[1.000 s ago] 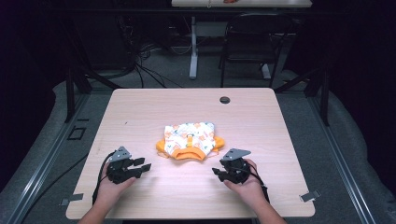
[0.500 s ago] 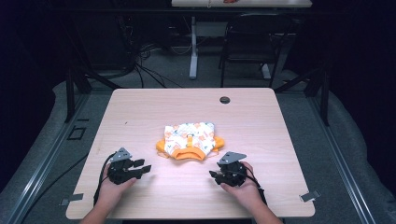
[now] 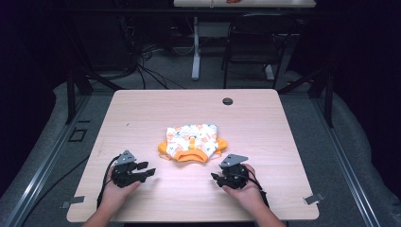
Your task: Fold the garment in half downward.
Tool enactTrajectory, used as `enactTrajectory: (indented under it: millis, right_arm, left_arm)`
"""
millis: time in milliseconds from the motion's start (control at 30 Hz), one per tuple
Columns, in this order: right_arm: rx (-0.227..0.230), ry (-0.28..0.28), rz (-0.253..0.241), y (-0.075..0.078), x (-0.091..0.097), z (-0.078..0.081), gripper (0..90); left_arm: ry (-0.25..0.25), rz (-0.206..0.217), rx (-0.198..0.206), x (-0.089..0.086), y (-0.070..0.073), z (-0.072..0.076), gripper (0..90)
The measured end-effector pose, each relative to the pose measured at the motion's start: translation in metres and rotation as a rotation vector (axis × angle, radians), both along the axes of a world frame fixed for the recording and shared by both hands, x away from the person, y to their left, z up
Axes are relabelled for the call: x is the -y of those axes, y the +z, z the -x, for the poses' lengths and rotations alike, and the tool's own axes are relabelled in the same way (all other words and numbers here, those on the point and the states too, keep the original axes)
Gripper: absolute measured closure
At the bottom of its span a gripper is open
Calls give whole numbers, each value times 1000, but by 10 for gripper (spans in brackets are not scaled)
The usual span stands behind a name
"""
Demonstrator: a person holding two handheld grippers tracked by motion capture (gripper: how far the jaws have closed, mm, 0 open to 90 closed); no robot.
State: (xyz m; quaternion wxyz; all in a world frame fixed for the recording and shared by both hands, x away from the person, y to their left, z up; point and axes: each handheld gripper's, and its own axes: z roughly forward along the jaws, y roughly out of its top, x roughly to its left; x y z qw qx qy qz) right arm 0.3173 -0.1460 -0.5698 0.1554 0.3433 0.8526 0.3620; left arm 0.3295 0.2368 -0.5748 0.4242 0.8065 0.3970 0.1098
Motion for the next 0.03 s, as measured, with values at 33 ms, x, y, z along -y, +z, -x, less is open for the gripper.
enactTrajectory:
  millis: [33]
  right_arm:
    - [0,0,0,0,0,0,500]
  left_arm:
    - [-1,-1,3,0,0,0,514]
